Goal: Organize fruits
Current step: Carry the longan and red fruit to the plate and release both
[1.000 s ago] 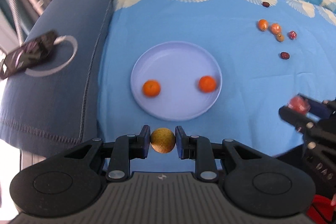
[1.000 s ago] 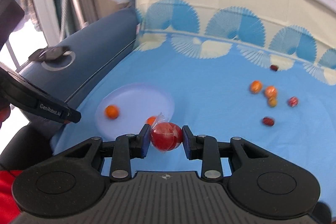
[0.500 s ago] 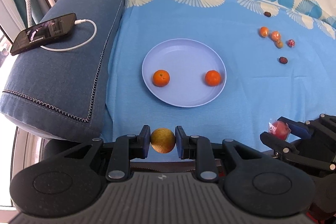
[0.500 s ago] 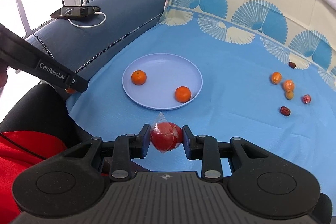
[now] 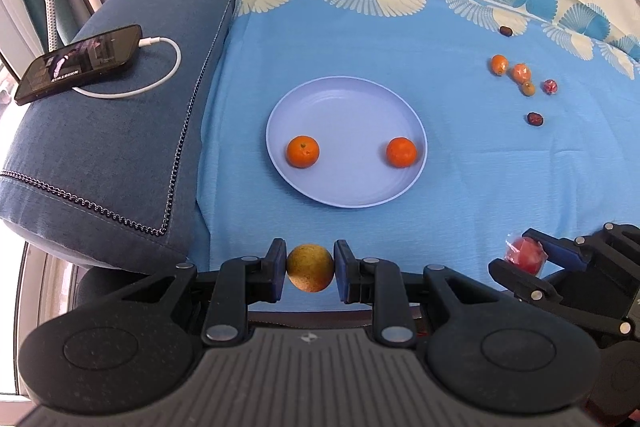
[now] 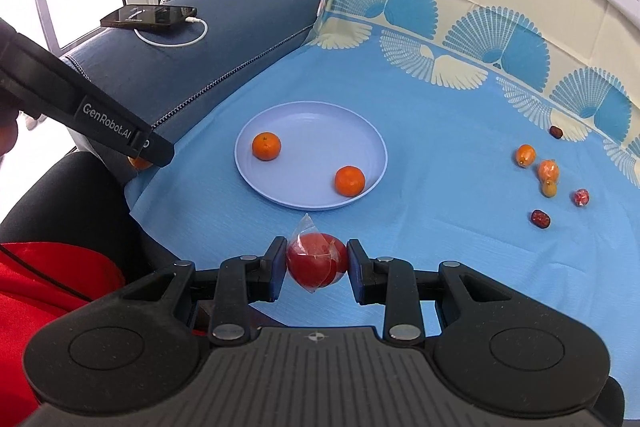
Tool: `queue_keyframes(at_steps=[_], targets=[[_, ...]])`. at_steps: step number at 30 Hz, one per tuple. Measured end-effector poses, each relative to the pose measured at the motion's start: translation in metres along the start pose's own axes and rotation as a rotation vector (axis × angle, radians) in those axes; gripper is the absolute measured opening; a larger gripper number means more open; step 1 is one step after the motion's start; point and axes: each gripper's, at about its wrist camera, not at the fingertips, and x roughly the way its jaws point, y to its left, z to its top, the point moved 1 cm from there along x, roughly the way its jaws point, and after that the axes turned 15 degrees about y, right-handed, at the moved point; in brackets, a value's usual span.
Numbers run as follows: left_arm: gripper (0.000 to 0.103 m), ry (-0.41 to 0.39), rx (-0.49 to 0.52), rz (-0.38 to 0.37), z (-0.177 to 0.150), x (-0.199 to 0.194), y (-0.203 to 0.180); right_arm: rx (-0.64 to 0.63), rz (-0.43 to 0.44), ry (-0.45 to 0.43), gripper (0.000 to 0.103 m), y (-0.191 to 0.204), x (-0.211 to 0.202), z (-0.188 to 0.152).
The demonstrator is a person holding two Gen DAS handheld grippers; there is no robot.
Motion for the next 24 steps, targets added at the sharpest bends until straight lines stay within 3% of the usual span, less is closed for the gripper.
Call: queue_keyframes(at_steps=[12,24], targets=[[0.028,0.003,-0.015,0.003,0.014,0.012,0.014,-0.005,-0.008,0.025,0.034,0.003,0.010,0.007],[0.028,-0.018,-0.026,-0.014,0.063,0.024,0.022,-0.024,0.001,0.030,0.034,0.004,0.033,0.045]])
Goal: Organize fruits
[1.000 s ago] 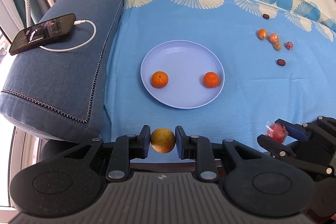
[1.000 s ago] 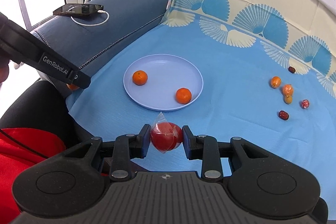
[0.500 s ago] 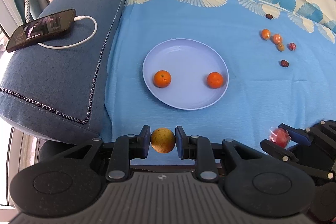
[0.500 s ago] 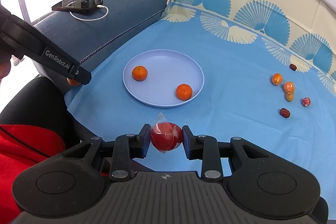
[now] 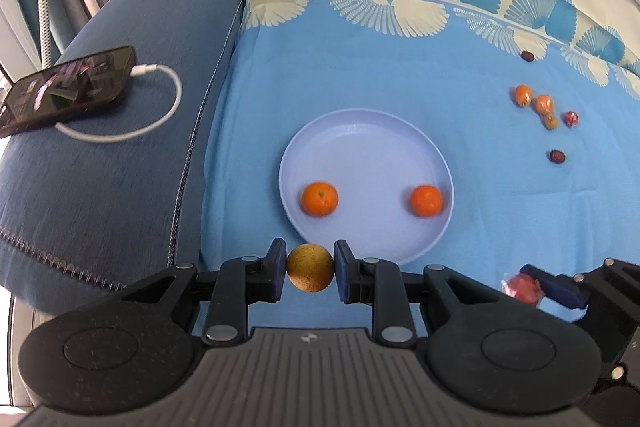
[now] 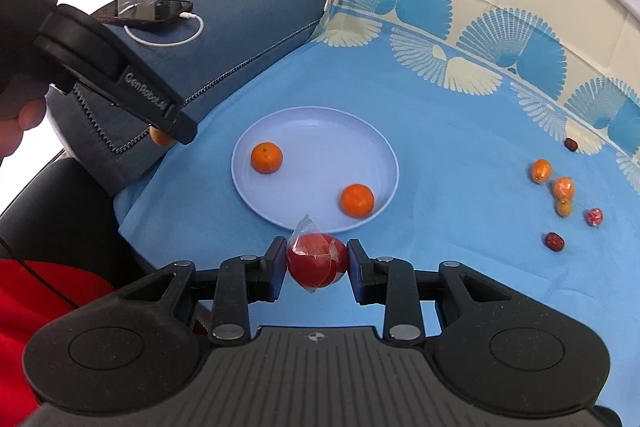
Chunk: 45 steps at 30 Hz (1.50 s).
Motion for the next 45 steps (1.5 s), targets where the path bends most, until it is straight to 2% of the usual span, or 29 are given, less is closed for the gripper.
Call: queue_keyframes(at_steps=[7,13,27,28,29,30,31,32,34,35,37,45], targets=[[0.028,-0.001,0.016,0.027,0.036,0.023,-0.005,0.012,0.013,0.006,0.034,-0.009,0.024,0.031],[0.028,0.061,0.007,-0.015,0.068,0.053,-0.004,0.028,0.024,0.030,0.034,-0.021,0.054,0.054],[0.028,0.123,0.056,0.029,0.109,0.115,-0.013,0.021,0.042,0.114,0.034,-0.033,0.115,0.081],[0.030,0.120,0.059,0.037,0.111,0.116,-0.013,0.020,0.039,0.112,0.035,-0.034,0.117,0.082],[0.037,0.110,0.061,0.038,0.113,0.116,-0.013,0.019,0.038,0.109,0.042,-0.036,0.118,0.084],[0.064,0.100,0.061,0.039,0.115,0.114,-0.012,0.016,0.038,0.107,0.049,-0.037,0.118,0.085],[0.091,0.078,0.052,0.046,0.116,0.109,-0.010,0.012,0.035,0.098,0.064,-0.038,0.116,0.088],[0.099,0.047,0.039,0.057,0.116,0.102,-0.008,0.005,0.027,0.083,0.077,-0.038,0.112,0.089],[0.103,-0.014,0.026,0.063,0.111,0.086,-0.002,-0.009,-0.001,0.063,0.092,-0.039,0.101,0.087],[0.103,-0.015,0.031,0.062,0.109,0.080,0.000,-0.010,-0.016,0.057,0.095,-0.039,0.095,0.084],[0.103,0.006,0.025,0.066,0.098,0.072,0.005,0.001,-0.029,0.064,0.097,-0.040,0.081,0.076],[0.103,0.117,-0.020,0.102,0.017,0.053,0.025,0.109,0.047,0.110,0.099,-0.023,0.028,0.019]])
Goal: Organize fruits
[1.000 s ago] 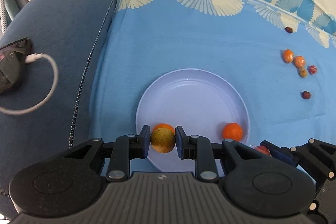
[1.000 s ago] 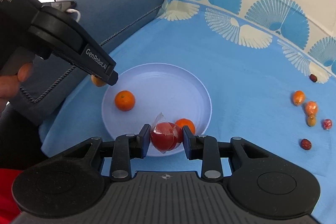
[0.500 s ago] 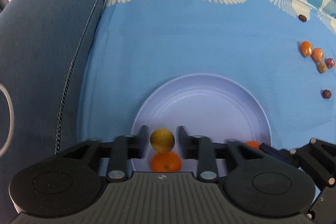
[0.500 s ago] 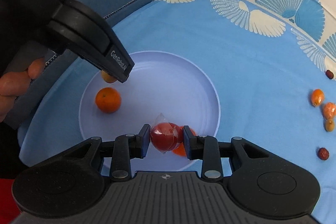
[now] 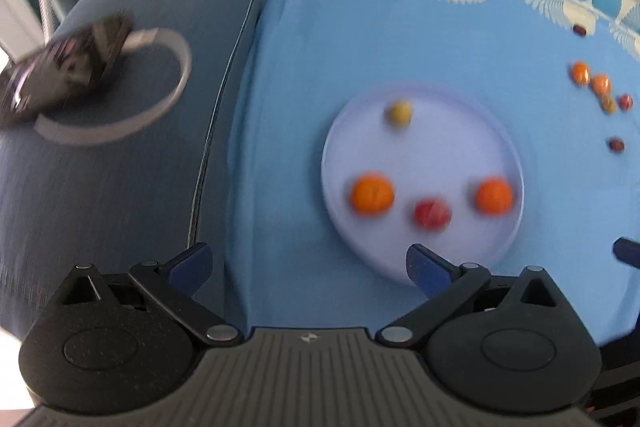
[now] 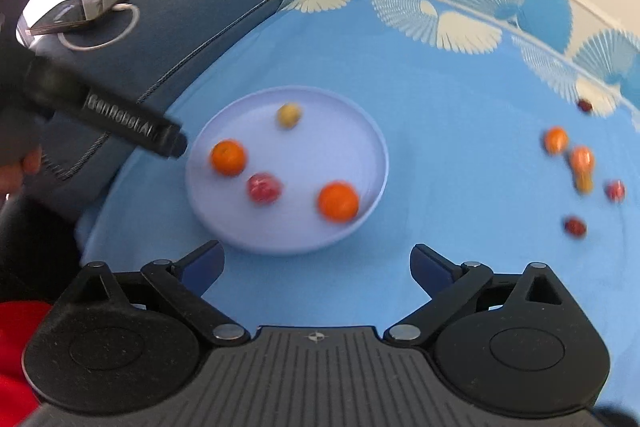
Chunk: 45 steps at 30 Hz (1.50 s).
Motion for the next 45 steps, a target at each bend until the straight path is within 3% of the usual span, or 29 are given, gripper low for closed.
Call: queue_keyframes(at_steps=[5,11,19,45], targets=[[0.103,0.008,-0.013,0.005,-0.036,-0.012,-0.003,-0.040,-0.043,-0.082,0.101,0.015,-0.028,-0.018],[0.103,-0.091,0.015,0.003,-0.065,-0.045,-0.017,-0.054,-0.071,-0.170,0.102,0.024,-0.057,-0.034],[0.103,-0.148,0.033,0.009,-0.085,-0.065,-0.029,-0.071,-0.086,-0.232,0.102,0.027,-0.078,-0.055],[0.103,-0.173,0.048,0.011,-0.101,-0.076,-0.033,-0.089,-0.107,-0.259,0.102,0.036,-0.089,-0.069]])
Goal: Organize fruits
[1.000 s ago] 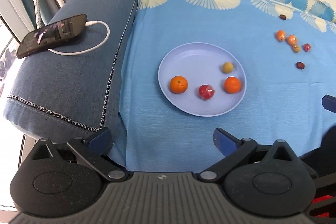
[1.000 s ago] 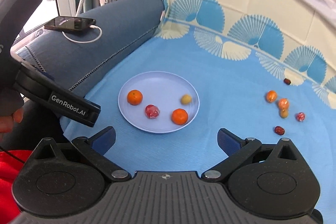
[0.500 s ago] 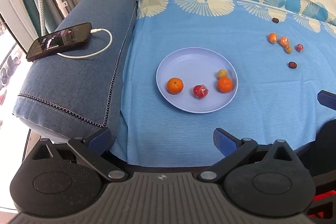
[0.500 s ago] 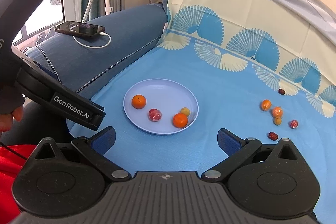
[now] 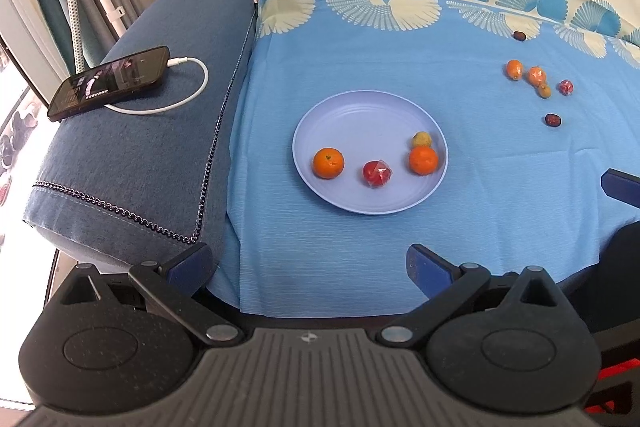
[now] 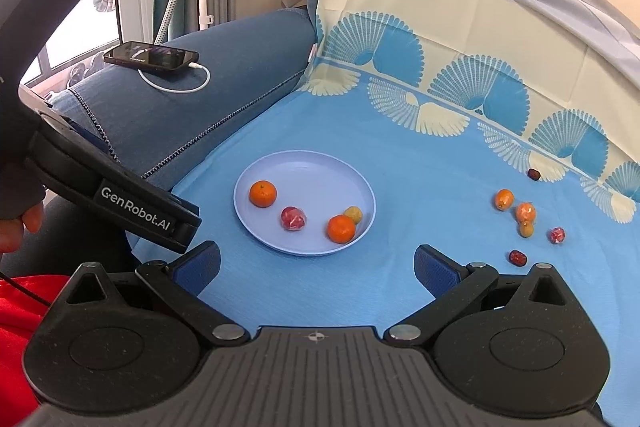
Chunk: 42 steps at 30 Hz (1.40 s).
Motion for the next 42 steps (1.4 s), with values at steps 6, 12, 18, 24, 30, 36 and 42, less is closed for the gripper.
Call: queue_keyframes(at_steps=[6,12,18,24,30,36,42], targets=[[0.103,0.000,0.010,-0.005,0.001,0.001,-0.001,0.006,-0.007,0.007,0.102,0.000,0.001,0.000],[0.103,0.004,0.012,-0.016,0.001,0.005,0.000,0.002,-0.021,0.015,0.102,0.003,0.002,0.001],[0.103,0.006,-0.010,-0.032,0.003,0.005,0.004,0.002,-0.034,0.016,0.102,0.003,0.004,0.003],[0.103,0.006,-0.005,-0.037,0.015,0.005,-0.004,0.071,-0.056,0.013,0.102,-0.012,0.011,0.002],[0.103,0.019,0.046,-0.052,0.044,0.003,-0.027,0.163,-0.112,-0.014,0.102,-0.043,0.022,0.005],[0.103,-0.021,0.121,-0.062,0.093,-0.001,-0.067,0.300,-0.195,-0.027,0.102,-0.103,0.036,0.003],[0.103,-0.018,0.168,-0.118,0.150,0.018,-0.121,0.427,-0.260,-0.003,0.102,-0.170,0.062,-0.005]])
